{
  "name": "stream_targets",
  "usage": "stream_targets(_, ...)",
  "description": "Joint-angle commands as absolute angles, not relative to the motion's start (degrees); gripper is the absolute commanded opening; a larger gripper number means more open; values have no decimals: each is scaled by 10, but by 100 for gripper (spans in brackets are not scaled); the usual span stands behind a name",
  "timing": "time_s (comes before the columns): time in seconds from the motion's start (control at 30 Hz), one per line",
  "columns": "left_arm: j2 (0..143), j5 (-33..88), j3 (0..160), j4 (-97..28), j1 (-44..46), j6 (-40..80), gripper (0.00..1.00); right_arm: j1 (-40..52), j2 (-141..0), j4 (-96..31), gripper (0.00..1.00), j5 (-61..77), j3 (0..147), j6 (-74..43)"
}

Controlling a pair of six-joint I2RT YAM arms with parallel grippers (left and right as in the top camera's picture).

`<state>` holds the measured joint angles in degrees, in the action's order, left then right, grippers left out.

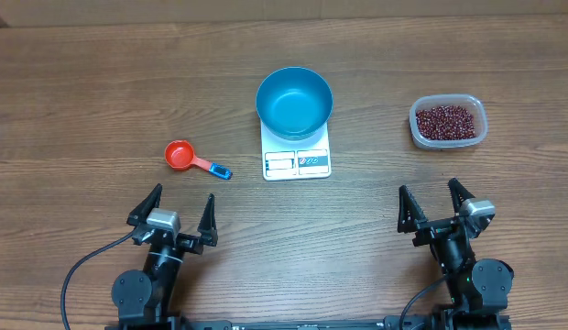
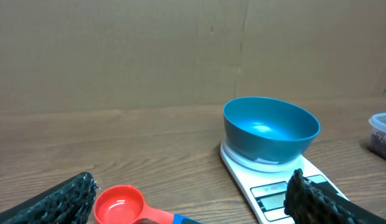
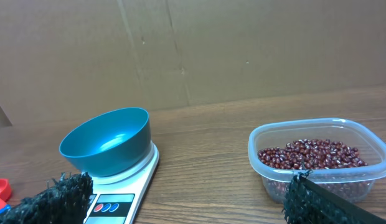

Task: Scoop item into bowl and weigh 150g on scale
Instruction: 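Move the left gripper forward toward the red scoop's cup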

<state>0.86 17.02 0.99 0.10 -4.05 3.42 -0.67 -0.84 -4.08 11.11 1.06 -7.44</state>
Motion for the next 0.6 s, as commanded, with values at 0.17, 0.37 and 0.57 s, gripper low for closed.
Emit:
stream_targets(0.17,3,179,37,-19,-37,70,100,-3,-2,-37,100,105,5,-72)
stream_targets(0.37,6,174,92,-87,-37,77,100,-3,-2,-37,100,105,5,-72)
stream_targets(0.57,57,174,165,-129,-37,73,100,-3,-2,-37,100,105,5,-72)
